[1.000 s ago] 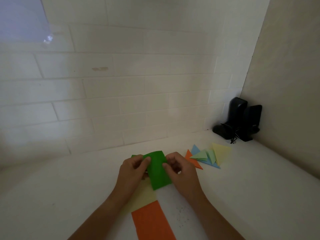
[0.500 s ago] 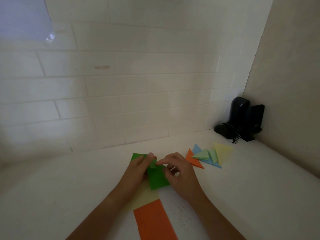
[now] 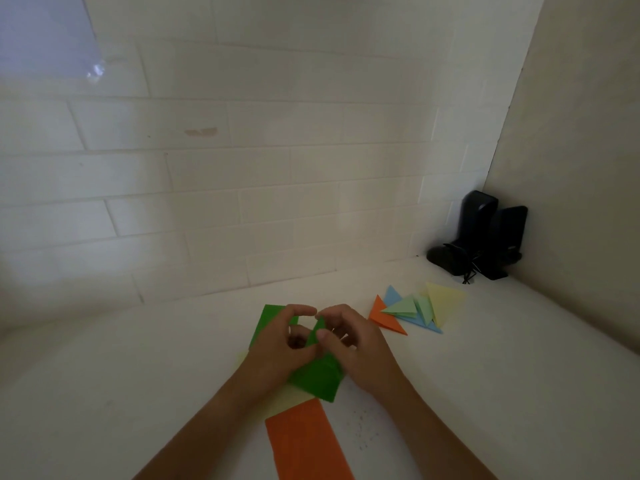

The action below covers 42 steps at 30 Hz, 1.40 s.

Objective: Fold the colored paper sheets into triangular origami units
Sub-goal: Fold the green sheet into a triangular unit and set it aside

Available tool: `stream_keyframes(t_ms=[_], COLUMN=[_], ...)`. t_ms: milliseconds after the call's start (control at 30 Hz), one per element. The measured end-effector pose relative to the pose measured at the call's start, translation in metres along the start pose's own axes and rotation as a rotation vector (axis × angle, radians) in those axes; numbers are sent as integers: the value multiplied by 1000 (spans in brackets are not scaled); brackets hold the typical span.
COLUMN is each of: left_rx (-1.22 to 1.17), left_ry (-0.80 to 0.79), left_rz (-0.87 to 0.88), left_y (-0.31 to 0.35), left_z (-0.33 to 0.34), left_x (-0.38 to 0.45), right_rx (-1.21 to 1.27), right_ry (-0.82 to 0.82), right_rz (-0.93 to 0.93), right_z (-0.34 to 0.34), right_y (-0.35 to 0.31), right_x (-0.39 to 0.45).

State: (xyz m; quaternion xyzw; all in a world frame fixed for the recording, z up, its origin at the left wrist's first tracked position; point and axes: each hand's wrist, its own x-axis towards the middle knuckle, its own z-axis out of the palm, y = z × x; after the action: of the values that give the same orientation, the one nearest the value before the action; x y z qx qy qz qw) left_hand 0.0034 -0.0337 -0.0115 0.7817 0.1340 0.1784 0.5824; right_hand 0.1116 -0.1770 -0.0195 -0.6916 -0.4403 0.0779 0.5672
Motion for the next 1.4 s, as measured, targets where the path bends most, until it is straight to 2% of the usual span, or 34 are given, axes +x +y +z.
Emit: stream_keyframes(t_ms=[200,333,533,1033,1400], left_rx=[1,25,21,24,53], left_ry=[95,141,77,53,56], left_rz=[36,87,133,215,208], left_y=[5,3,7,7,6], left_z=[-3,-6,-5,-5,-5], left_x=[1,3,2,0,2], right_rx=[121,199,183,197,197], right_ry=[61,45,-14,18,64], right_rz=[34,62,66,108,160], right_z=[-4,-4,-7,-7,-7], right_y=[0,0,3,2,2], right_x=[0,1,1,1,2])
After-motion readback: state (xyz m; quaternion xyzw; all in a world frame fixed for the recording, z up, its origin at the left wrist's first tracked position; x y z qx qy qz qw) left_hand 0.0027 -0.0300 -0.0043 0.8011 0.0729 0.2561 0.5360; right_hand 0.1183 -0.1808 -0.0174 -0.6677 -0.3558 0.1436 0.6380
